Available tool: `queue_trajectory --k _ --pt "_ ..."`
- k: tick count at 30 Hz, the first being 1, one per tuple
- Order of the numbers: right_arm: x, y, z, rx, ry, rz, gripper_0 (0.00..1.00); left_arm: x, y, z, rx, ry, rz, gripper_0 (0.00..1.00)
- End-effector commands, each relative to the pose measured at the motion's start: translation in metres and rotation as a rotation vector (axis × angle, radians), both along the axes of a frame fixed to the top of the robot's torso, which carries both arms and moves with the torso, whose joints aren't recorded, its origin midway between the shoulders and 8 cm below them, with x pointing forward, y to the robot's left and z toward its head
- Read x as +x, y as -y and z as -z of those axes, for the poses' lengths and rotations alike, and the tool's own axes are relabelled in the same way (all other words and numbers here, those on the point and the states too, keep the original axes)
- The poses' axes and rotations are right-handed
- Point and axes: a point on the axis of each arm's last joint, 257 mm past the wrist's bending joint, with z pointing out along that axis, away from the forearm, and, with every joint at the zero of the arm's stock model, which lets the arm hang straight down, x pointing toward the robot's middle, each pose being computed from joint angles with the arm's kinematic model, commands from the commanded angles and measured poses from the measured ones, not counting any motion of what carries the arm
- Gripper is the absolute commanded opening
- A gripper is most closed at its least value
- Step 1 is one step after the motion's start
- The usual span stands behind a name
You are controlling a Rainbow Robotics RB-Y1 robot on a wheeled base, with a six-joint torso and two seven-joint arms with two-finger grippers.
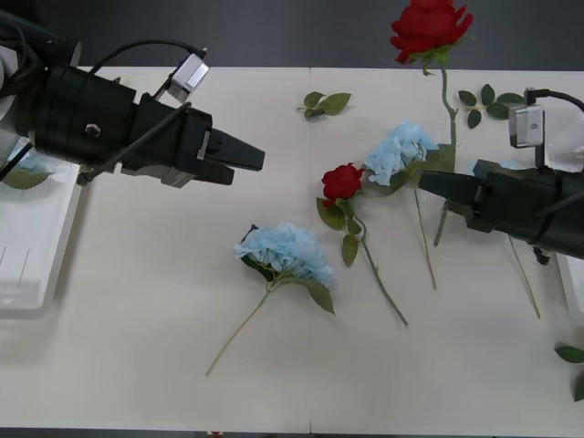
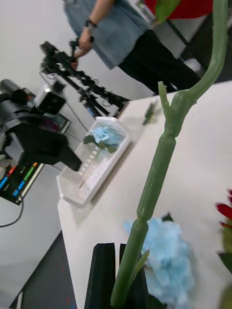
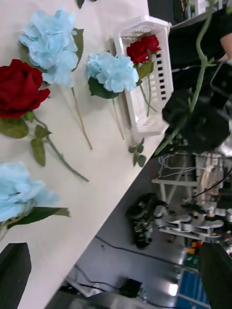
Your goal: Put the red flowers into the right box and the blue flowers into the left box
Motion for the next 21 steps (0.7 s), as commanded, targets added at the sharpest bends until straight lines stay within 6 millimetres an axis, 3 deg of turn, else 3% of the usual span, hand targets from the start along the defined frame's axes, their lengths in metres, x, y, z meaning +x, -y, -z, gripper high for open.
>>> queue_trajectory --k 1,5,8,21 --pt "0.021 0.052 -0.001 -0.051 -0.118 0.087 0.0 -0.007 -0.023 0.007 0.086 0.093 0.052 1.0" --pt "0.036 0.099 0.011 -0.097 -0.195 0.183 0.0 -0.01 -0.037 0.025 0.171 0.129 0.095 1.0" --pt "0.045 0.145 0.024 -0.155 -0.244 0.263 0.0 -0.014 -0.048 0.04 0.25 0.167 0.142 1.0" --pt "0.034 0.289 0.042 -0.261 -0.35 0.46 0.0 -0.028 -0.052 0.114 0.529 0.272 0.27 1.0"
